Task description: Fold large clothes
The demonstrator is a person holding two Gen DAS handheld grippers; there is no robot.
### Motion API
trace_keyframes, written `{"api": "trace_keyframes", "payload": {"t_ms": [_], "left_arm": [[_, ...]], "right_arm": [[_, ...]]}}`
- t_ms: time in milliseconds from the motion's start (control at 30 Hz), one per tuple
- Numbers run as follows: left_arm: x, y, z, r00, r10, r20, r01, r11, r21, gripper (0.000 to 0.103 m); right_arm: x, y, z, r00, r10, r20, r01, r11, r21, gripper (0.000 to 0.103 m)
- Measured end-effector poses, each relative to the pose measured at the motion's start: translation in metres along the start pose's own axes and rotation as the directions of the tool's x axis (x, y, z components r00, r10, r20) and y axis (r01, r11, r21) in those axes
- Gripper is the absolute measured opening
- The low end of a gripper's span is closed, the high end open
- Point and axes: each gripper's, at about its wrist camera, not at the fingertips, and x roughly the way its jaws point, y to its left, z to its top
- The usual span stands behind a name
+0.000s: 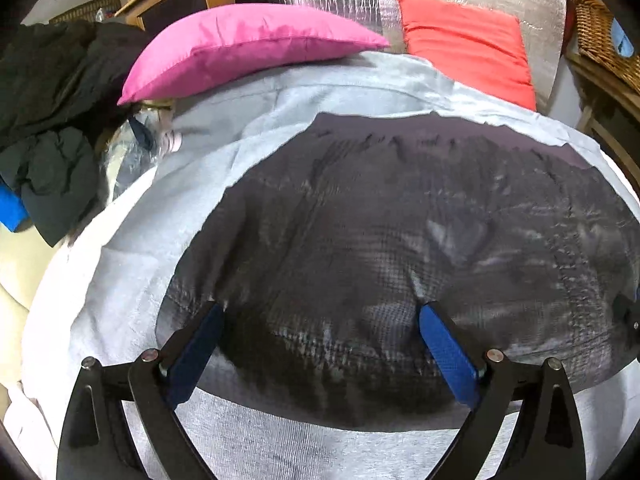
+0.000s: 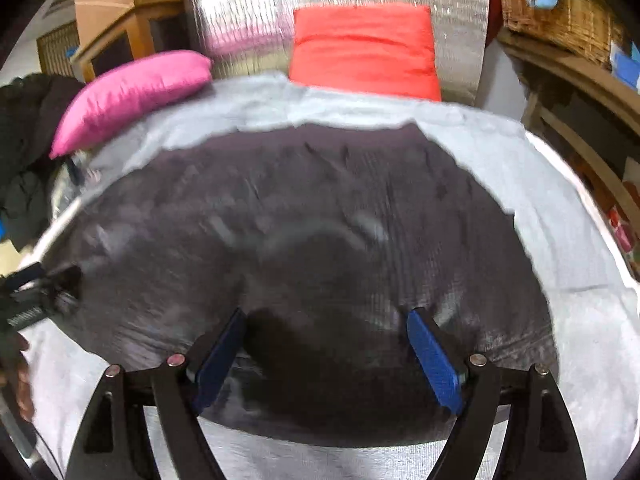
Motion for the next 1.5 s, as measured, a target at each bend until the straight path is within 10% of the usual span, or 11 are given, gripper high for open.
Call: {"api": "trace_keyframes", "payload": {"t_ms": [400, 600, 700, 867, 933, 1200, 1500], "left_arm": [[0.007, 0.021, 0.001, 0.996, -0.083, -0.041, 0.081, 0.995, -0.051, 0.099], [-0.040, 0.073, -0.009, 0.989, -0.122, 0.084, 0.135, 0.976, -0.170, 0.099], [-0.039, 0.104, -0.028, 0.979, -0.191, 0.077, 0.206, 0.926, -0.317, 0.099], [-0.014, 0.124, -0.056, 0.938, -0.340, 0.074, 0.322, 0.768, -0.553, 0.099], [-0.007, 0.118, -0.057, 0.933, -0.353, 0.073, 0.329, 0.750, -0.573, 0.099], [0.014, 0.099, -0.047, 0.958, -0.286, 0.018, 0.247, 0.790, -0.561, 0.099], [0.029, 0.093, -0.042, 0.966, -0.258, 0.012, 0.223, 0.809, -0.544, 0.099]], "right_arm": [[0.019, -0.015, 0.005, 1.000, 0.007, -0.012, -0.006, 0.999, 0.038, 0.089], [-0.038, -0.058, -0.003, 0.989, 0.115, 0.098, -0.134, 0.967, 0.216, 0.089], [-0.055, -0.096, -0.033, 0.967, 0.220, 0.125, -0.251, 0.890, 0.381, 0.089], [-0.040, -0.138, -0.081, 0.906, 0.384, 0.178, -0.401, 0.643, 0.653, 0.089], [-0.028, -0.137, -0.079, 0.893, 0.410, 0.188, -0.420, 0.605, 0.676, 0.089], [0.007, -0.136, -0.065, 0.900, 0.388, 0.198, -0.400, 0.555, 0.729, 0.089], [0.009, -0.133, -0.052, 0.921, 0.341, 0.187, -0.368, 0.609, 0.702, 0.090]]}}
